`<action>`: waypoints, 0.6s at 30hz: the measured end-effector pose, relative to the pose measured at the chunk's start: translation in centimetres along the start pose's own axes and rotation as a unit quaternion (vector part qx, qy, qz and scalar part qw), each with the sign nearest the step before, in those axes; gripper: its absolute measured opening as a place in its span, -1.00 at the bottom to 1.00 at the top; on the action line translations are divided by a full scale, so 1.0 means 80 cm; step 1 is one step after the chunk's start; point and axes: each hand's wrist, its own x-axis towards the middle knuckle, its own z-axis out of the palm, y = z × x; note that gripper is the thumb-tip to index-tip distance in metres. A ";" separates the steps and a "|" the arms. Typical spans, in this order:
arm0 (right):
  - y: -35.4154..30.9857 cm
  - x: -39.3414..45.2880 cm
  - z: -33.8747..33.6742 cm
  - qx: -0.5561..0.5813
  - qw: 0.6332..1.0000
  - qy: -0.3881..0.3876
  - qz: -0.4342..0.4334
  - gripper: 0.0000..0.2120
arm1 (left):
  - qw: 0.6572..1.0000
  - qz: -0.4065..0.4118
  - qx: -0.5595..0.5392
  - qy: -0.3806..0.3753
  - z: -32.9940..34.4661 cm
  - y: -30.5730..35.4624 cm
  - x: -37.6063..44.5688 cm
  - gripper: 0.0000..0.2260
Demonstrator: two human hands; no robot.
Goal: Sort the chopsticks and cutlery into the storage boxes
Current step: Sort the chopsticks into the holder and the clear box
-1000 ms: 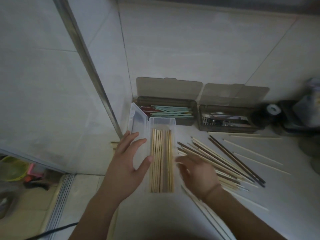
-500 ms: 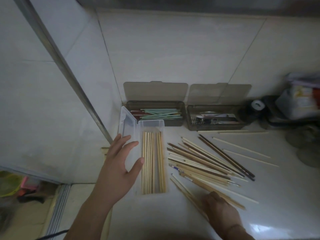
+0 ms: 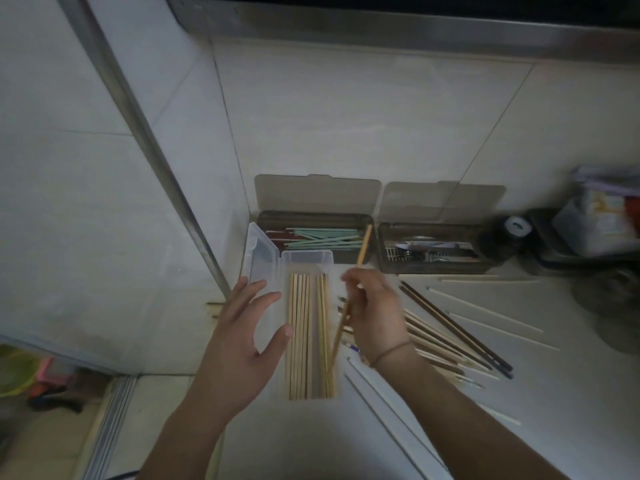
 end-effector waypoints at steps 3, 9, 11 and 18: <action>-0.014 0.014 0.046 -0.045 0.994 -0.102 0.016 -0.67 | 1.000 0.004 0.004 0.005 -0.001 -0.004 0.001 -0.58; -0.003 0.012 0.108 -0.167 0.917 -0.344 0.108 -0.40 | 1.000 -0.003 -0.016 0.011 -0.001 0.000 -0.001 -0.59; 0.002 0.007 0.122 -0.170 0.905 -0.366 0.138 -0.45 | 1.000 -0.004 -0.013 0.010 0.000 0.001 0.000 -0.60; 0.010 -0.016 0.111 -0.128 0.909 -0.388 0.088 -0.50 | 1.000 -0.011 -0.002 0.005 0.000 -0.001 -0.001 -0.57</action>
